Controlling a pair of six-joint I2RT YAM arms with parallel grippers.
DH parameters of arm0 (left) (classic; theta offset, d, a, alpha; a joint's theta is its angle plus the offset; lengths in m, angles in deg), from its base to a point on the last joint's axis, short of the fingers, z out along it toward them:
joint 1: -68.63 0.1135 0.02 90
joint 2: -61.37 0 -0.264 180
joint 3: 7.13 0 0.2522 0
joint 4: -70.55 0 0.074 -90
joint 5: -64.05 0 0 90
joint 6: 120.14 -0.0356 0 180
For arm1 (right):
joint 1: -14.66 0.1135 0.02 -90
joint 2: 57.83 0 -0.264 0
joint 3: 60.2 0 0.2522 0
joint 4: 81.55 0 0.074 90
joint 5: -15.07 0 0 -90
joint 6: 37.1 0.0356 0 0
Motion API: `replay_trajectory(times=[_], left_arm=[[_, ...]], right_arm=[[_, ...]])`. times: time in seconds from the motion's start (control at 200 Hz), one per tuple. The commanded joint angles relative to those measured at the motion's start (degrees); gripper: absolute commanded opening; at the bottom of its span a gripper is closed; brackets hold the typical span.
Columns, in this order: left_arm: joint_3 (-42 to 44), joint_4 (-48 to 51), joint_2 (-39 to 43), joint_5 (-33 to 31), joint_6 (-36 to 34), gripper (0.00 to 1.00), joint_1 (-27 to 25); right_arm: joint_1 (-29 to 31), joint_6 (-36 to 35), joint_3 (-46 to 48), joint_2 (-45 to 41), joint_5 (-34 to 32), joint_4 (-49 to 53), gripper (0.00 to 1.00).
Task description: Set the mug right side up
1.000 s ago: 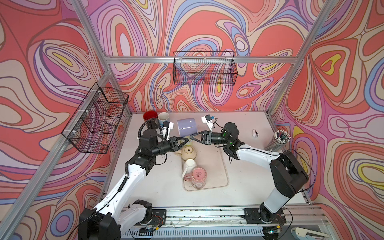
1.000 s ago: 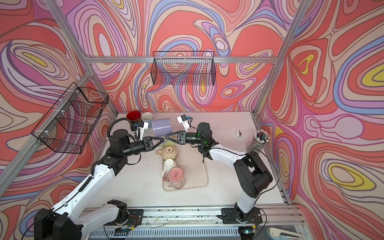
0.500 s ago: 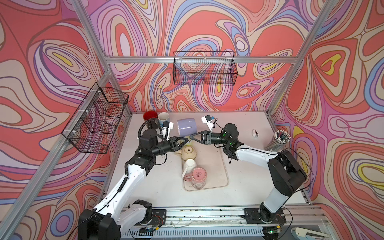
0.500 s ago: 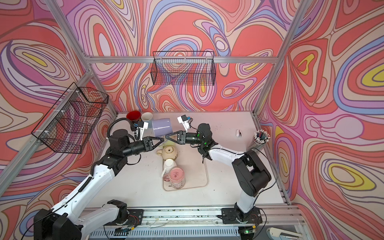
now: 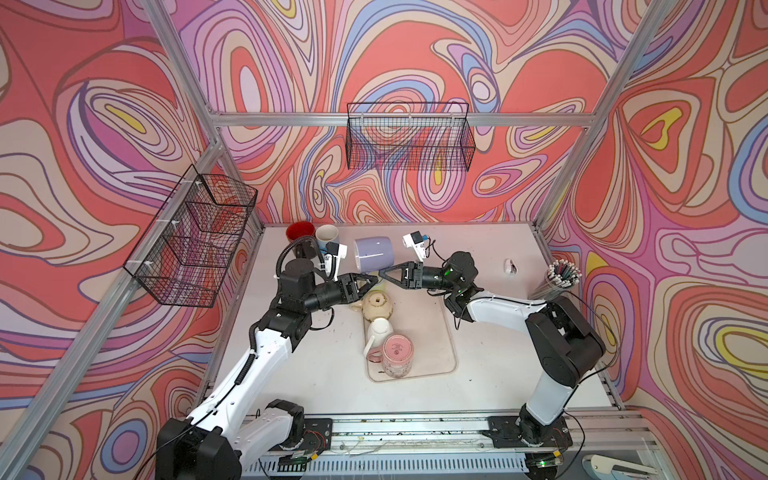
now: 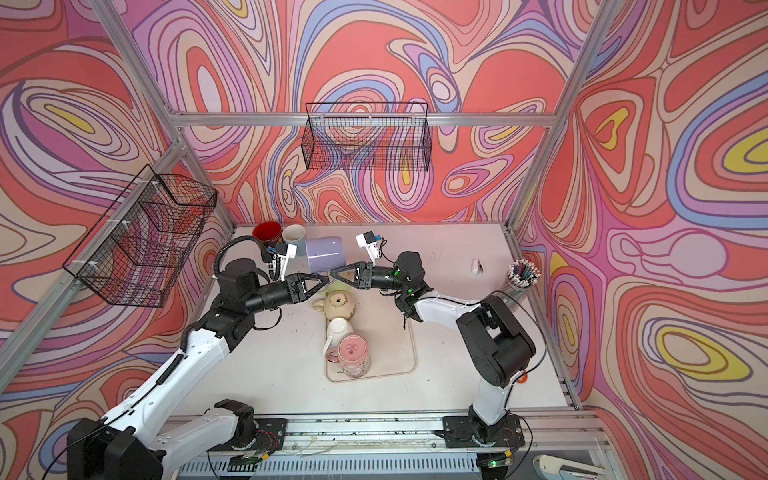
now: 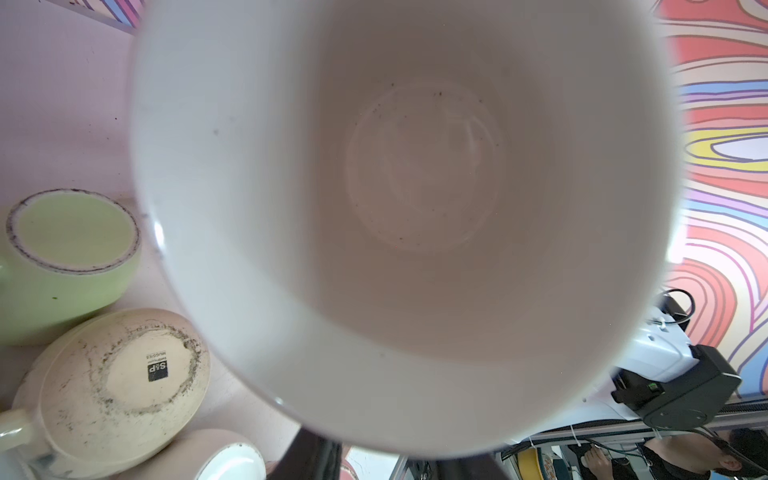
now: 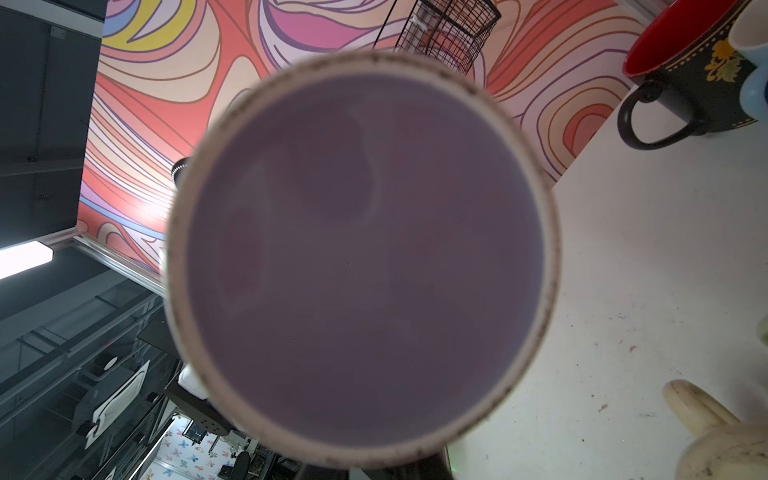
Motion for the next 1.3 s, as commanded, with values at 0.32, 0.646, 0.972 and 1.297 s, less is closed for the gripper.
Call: replay_trajectory(times=[0.32, 0.646, 0.972, 1.297], left_arm=[[-0.9, -0.4, 1.3, -0.1, -1.0, 0.20, -0.1], [-0.8, -0.8, 1.2, 0.1, -0.9, 0.00, -0.1], [-1.2, 2.3, 1.6, -3.0, -2.8, 0.00, -0.1], [-4.5, 10.5, 1.5, -11.4, -6.8, 0.00, -0.1]], right_arm=[[1.3, -0.1, -1.7, 1.8, -0.8, -5.7, 0.00], [1.6, -1.4, -2.3, 1.9, -0.8, -3.4, 0.00], [1.2, -7.3, -2.7, 0.0, -1.0, 6.1, 0.32], [-0.8, -15.3, 2.5, -5.5, -5.3, 16.8, 0.60]])
